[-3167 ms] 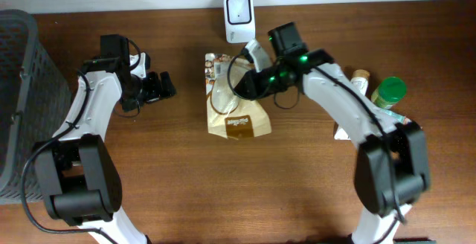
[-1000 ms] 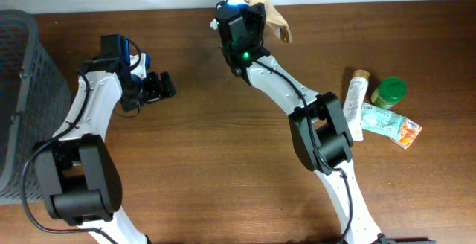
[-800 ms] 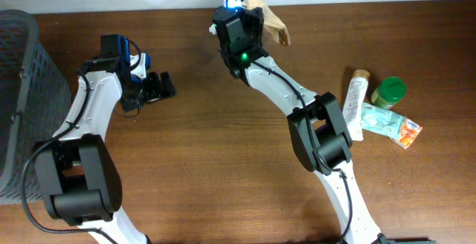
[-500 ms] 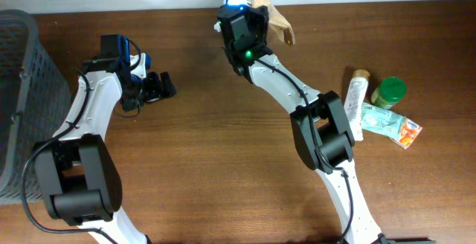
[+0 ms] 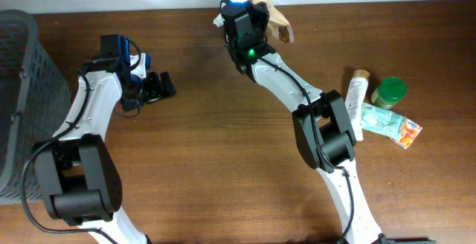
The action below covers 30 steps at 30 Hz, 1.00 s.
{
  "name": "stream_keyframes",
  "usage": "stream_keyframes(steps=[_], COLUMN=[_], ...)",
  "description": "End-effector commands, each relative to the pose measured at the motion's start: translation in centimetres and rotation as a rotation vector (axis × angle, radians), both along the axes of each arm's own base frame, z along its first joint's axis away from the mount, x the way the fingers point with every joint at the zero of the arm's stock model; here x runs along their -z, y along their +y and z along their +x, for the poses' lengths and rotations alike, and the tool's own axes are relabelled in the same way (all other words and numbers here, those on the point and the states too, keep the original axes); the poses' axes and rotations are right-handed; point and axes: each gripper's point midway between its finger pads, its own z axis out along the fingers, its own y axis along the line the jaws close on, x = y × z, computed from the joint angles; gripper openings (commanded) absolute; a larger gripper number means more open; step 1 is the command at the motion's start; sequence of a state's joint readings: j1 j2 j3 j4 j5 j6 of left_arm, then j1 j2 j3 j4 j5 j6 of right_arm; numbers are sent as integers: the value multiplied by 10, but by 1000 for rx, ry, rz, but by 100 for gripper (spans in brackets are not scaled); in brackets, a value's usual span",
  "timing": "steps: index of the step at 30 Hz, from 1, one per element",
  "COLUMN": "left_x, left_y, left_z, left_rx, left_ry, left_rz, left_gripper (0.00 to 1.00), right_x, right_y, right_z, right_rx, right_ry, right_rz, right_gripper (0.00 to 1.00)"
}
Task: Scan the item barcode
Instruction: 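Raise the rice bag with the right gripper to the white scanner, then carry the rice bag right and drop it beside the tube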
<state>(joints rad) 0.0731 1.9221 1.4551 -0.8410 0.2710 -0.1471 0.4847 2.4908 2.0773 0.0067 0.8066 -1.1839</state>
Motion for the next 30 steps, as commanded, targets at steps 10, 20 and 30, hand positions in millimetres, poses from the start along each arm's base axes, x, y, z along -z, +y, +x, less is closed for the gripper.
stream_keyframes(steps=[10, 20, 30], left_x=[-7, -7, -7], left_y=[2, 2, 2], left_z=[3, 3, 3], left_rx=[2, 2, 2], left_ry=[-22, -22, -22], left_rz=[9, 9, 9], left_gripper=[99, 99, 99], right_x=[-22, -138, -213], right_y=[14, 7, -16], right_z=[1, -42, -168], right_rx=[11, 26, 61], right_ry=[-96, -179, 40], right_rz=[32, 254, 921], right_gripper=[4, 4, 4])
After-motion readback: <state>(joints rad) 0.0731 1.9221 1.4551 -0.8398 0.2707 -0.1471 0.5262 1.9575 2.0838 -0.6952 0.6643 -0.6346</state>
